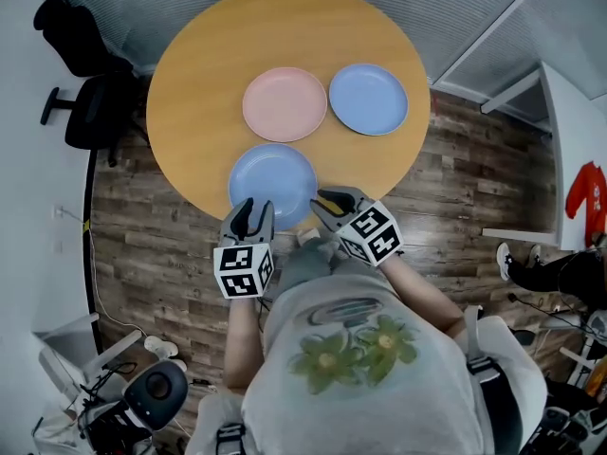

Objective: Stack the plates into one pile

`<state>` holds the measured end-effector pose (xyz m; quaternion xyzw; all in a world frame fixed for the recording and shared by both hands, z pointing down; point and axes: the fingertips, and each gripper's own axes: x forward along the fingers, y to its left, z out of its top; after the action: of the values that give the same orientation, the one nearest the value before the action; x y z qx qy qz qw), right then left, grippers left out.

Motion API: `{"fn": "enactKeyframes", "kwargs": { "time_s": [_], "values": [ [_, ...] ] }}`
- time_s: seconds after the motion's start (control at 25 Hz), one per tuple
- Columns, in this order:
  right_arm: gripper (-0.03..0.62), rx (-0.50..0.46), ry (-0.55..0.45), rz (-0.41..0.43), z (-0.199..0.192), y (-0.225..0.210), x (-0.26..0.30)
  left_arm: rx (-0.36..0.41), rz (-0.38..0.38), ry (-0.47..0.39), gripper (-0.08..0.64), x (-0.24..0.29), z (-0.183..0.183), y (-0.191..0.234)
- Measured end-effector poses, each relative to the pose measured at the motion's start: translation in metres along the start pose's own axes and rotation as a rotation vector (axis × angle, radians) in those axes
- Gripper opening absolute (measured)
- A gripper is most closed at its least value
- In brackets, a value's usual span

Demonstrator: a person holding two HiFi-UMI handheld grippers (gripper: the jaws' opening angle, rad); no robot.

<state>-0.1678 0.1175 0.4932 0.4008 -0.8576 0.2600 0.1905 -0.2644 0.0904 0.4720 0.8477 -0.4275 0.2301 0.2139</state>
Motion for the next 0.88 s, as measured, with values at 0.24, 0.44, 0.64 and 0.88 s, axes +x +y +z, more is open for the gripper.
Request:
{"fn": "enactKeyframes", "kwargs": {
  "time_s": [0.24,0.44,0.64,0.88],
  "values": [
    [0.176,0.01,0.085,-0.049,-0.007,-0.024,0.038,0.008,0.034,0.048,0.187,0.022,-0.004,0.042],
    [0.186,0.006,0.121,-0.055,-0.009,-0.038,0.056,0.001,0.067,0.096,0.241,0.035,-0.009,0.07],
    [0.192,-0.007,0.157,-0.077,-0.013,-0.05,0.073,-0.031,0.088,0.125,0.252,0.042,-0.02,0.094],
    [0.192,0.029,0.228,-0.087,-0.026,-0.069,0.095,-0.108,0.111,0.203,0.267,0.06,-0.048,0.125]
  ]
}}
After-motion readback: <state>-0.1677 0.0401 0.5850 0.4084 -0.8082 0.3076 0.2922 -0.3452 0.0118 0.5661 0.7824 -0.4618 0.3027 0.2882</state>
